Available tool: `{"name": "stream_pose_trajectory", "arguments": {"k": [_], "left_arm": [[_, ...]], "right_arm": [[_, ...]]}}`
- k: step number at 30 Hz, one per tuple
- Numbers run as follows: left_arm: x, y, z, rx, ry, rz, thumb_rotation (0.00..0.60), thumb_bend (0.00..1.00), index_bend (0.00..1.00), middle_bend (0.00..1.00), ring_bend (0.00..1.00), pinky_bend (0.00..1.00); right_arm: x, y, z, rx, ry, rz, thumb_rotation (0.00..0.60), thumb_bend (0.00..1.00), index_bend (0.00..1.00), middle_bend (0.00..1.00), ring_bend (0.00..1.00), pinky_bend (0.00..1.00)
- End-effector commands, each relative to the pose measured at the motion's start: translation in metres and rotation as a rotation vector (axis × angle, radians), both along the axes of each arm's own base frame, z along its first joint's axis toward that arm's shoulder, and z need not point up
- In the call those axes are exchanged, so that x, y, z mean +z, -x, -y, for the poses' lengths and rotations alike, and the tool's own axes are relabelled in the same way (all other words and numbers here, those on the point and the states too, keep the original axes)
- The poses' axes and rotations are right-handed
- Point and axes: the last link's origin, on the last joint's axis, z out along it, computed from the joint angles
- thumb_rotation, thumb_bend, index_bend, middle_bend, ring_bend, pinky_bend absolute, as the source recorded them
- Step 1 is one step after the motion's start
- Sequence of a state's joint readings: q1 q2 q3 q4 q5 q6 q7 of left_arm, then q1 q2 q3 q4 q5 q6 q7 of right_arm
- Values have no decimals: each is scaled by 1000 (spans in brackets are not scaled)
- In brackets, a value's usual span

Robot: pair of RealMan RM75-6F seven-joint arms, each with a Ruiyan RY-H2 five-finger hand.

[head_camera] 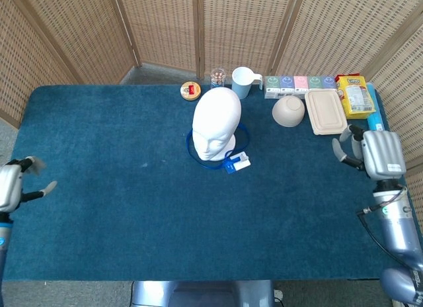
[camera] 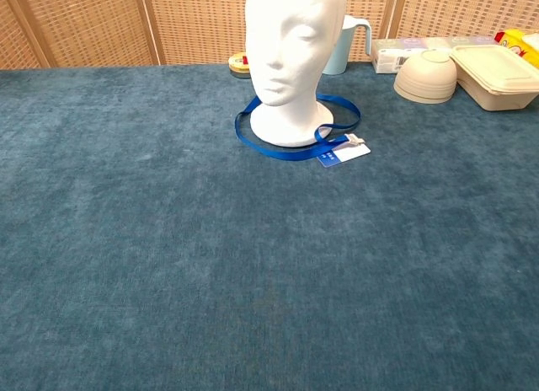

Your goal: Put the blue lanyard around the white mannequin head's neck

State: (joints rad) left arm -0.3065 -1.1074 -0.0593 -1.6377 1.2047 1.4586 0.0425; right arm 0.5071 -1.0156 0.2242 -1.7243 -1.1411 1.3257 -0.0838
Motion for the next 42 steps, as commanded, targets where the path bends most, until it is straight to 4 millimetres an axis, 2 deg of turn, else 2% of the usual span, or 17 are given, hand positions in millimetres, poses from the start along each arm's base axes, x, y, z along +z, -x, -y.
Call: {"name": "stream_pose_trajectory", "arguments": {"k": [1, 5, 15, 19, 21, 24, 33, 42], "left_arm": [[6, 21, 23, 30, -24, 3, 480, 188, 458, 543, 483, 595], [8, 32, 40, 41, -37, 5, 479, 188, 458, 543, 482, 582], [0, 48, 71, 73, -22, -11, 478, 189, 458, 543, 483, 563], [-4, 51, 82, 82, -11, -18, 476, 189, 458, 544, 482, 560], [-5, 51, 86, 84, -11, -13, 478, 188, 458, 544, 482, 560], [-9, 49, 98, 89, -5, 0, 477, 188, 458, 544, 482, 560], [-13, 45, 117, 98, 12, 4, 478, 189, 458, 543, 481, 540], [-15, 42, 127, 99, 33, 10, 475, 188, 458, 543, 477, 523]], "right_arm": [[-11, 11, -23, -30, 15, -11, 109, 468, 523, 816, 936, 1000], [-9, 22, -46, -64, 21, -30, 110, 470, 523, 806, 928, 1000], [-4, 53, -90, -174, 35, -41, 105, 471, 533, 796, 920, 1000], [-4, 62, -108, -206, 29, -46, 108, 471, 533, 791, 918, 1000], [-9, 65, -109, -213, 26, -52, 107, 471, 534, 791, 917, 1000], [-14, 70, -125, -230, 25, -62, 107, 471, 534, 791, 916, 1000], [-19, 72, -145, -236, 25, -75, 107, 471, 535, 791, 912, 997], [-24, 72, -154, -244, 15, -83, 107, 471, 535, 791, 910, 994]]}}
